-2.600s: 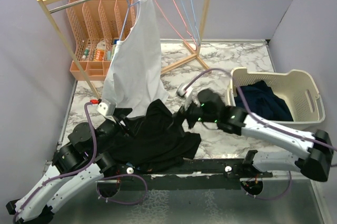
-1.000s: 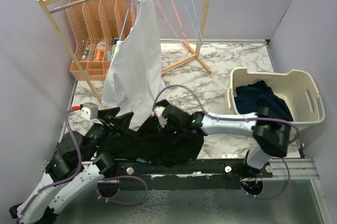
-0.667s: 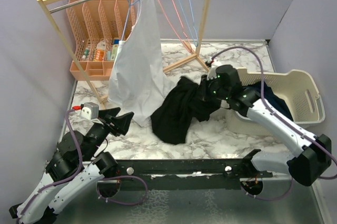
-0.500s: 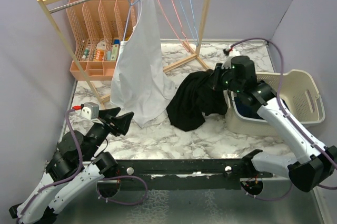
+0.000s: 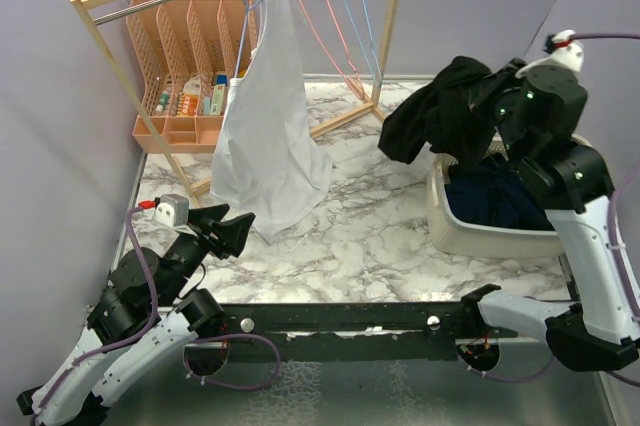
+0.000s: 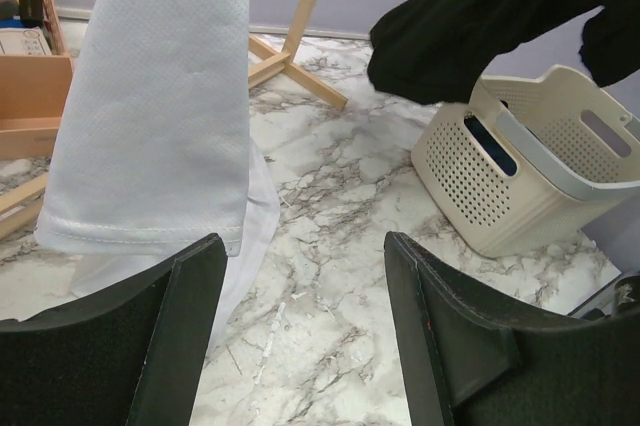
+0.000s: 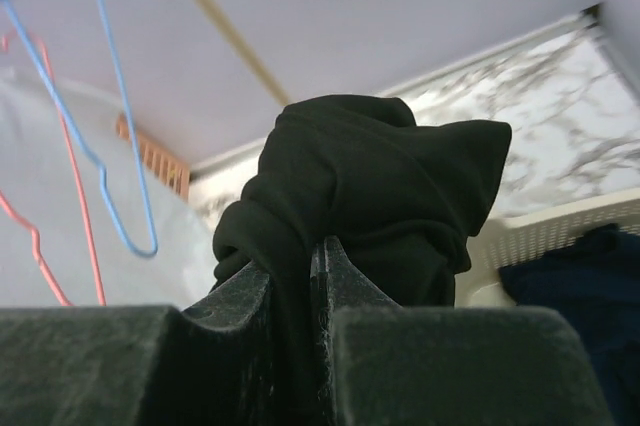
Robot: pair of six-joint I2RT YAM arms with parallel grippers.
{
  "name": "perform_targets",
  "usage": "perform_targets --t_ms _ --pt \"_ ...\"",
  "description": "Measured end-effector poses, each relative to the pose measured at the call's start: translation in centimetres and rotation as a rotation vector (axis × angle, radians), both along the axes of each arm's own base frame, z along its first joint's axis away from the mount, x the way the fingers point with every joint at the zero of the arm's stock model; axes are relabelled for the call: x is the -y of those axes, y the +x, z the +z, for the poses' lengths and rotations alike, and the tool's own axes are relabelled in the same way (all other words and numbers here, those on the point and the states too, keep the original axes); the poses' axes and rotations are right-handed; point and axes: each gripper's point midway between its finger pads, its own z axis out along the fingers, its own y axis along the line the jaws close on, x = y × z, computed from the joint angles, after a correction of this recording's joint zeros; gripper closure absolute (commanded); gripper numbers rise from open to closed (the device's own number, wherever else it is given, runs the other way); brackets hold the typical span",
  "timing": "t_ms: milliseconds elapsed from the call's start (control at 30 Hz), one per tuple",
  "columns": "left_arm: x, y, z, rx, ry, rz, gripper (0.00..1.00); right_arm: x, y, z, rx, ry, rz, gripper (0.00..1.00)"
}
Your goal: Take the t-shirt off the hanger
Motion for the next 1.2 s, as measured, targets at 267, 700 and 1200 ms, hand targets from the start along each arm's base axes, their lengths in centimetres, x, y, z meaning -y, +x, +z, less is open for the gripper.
perform_targets --t_ms 267,700,1200 --pt "0.0 0.0 0.0 0.0 0.0 0.0 0.33 8.3 -6.5 6.7 0.182 0.039 -0.315 0.99" --pt "0.1 0.1 -0.1 -0.004 0.005 -0.001 0.33 11.8 -8.4 0.7 0.09 -0.08 -0.484 0.99" --pt "0.1 0.1 -0.1 -0.004 0.004 -0.001 0.33 10.0 -5.3 -14.9 -0.253 -0.204 -0.492 0.85"
